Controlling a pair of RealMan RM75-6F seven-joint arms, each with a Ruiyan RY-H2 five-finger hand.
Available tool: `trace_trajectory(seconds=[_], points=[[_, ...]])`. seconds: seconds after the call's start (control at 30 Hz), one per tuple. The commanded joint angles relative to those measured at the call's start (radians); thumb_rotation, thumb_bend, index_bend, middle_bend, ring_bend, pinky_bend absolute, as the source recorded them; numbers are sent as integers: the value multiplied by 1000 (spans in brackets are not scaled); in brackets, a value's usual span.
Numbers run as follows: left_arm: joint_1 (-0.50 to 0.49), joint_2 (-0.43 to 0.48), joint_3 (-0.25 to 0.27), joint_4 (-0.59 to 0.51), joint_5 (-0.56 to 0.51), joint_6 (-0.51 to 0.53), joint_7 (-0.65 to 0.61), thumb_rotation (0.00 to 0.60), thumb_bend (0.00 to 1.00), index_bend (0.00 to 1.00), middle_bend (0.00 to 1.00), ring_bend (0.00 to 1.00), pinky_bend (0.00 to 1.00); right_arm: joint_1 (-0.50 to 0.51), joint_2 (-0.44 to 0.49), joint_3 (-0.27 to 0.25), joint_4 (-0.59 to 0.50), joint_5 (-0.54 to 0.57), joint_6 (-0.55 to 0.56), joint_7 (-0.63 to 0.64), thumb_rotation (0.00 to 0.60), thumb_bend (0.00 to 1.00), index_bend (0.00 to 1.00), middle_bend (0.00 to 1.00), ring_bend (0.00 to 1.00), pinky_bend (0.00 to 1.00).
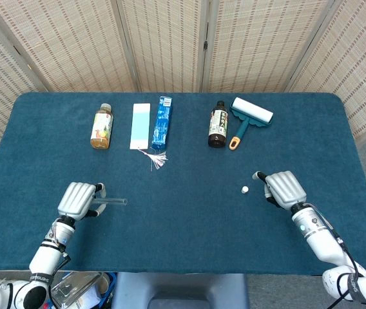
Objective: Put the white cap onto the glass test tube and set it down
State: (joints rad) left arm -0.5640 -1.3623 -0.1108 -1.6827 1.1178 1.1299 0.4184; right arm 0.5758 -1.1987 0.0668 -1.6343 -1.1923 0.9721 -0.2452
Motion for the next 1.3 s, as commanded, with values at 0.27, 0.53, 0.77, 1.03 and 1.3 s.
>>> trace_trajectory(seconds=[0.27, 0.53, 0.77, 1.03, 1.3], points=[[2, 6, 3, -18, 5, 5, 12, 600, 357, 657, 1000, 1000, 1000, -25, -22, 2, 35, -35, 40, 5, 600, 0, 280, 758, 854, 978], [1, 4, 3, -19, 3, 2, 18, 600, 357, 657, 1000, 1000, 1000, -21, -24, 6, 39, -34, 22, 7, 600, 0, 226, 589, 640, 692], [0, 2, 5, -16, 0, -1, 23, 600, 358, 659, 1000, 1000, 1000, -24, -21, 11, 48, -52, 28, 23, 600, 0, 224, 531, 568, 610], [1, 0, 6, -15, 1, 0, 25, 600, 357, 662, 1000, 1000, 1000, -16, -41, 19, 90, -91, 41, 23, 600, 0, 250, 935, 979, 983], [0, -3, 6, -12, -1, -3, 28, 600, 357, 661, 1000, 1000, 1000, 3, -65, 27, 131, -89, 11, 24, 600, 80, 400, 1000, 1000, 1000]])
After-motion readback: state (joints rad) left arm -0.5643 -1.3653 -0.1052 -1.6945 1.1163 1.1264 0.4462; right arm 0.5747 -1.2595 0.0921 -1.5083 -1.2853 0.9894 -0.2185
